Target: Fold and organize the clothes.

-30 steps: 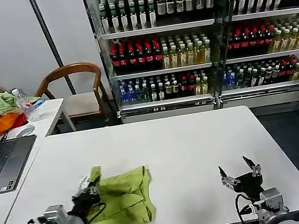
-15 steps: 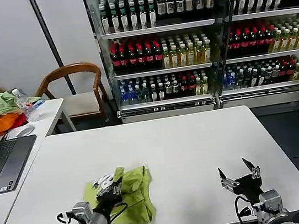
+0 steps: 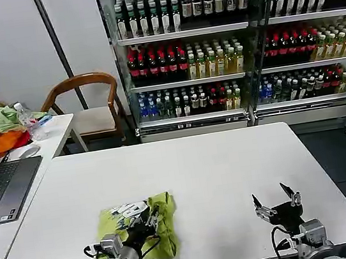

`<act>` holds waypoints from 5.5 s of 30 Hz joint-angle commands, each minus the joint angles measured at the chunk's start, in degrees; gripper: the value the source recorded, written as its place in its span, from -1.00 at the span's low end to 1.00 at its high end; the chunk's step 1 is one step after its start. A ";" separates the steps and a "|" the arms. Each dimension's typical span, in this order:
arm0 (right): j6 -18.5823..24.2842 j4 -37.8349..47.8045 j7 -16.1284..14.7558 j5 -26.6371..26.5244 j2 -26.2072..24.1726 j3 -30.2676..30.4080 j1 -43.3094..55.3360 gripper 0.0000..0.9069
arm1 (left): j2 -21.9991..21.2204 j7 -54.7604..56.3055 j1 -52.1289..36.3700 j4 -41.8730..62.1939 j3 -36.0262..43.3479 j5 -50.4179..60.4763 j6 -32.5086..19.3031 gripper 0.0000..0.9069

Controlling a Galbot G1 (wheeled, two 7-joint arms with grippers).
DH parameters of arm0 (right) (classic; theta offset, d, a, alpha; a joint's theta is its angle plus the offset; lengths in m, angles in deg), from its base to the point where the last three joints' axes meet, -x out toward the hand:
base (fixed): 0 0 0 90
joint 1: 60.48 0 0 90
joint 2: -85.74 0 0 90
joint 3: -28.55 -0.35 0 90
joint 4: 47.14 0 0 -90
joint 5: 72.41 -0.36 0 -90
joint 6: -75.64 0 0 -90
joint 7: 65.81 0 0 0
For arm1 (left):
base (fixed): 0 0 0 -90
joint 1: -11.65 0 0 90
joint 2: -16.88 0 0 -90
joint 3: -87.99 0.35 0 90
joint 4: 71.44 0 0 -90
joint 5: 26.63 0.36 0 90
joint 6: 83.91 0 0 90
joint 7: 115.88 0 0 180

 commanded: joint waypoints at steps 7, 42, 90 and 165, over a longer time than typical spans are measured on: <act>0.37 0.56 -0.15 -0.10 0.24 0.63 1.13 1.00 | 8.87 -0.97 4.23 -8.61 -13.30 -2.63 -5.06 1.00; 0.75 1.47 -0.18 -0.26 -0.65 1.33 2.14 1.00 | 5.88 3.14 9.05 4.11 -14.12 -1.96 1.67 -0.91; 2.39 2.36 -0.33 -0.63 -0.26 3.15 4.43 1.00 | 22.52 -3.81 17.53 -0.87 -52.36 -12.30 9.64 -0.93; -1.21 16.60 -3.74 -10.20 6.29 19.41 22.90 1.00 | -1.56 -4.00 1.49 -1.52 -14.28 13.68 -11.21 1.00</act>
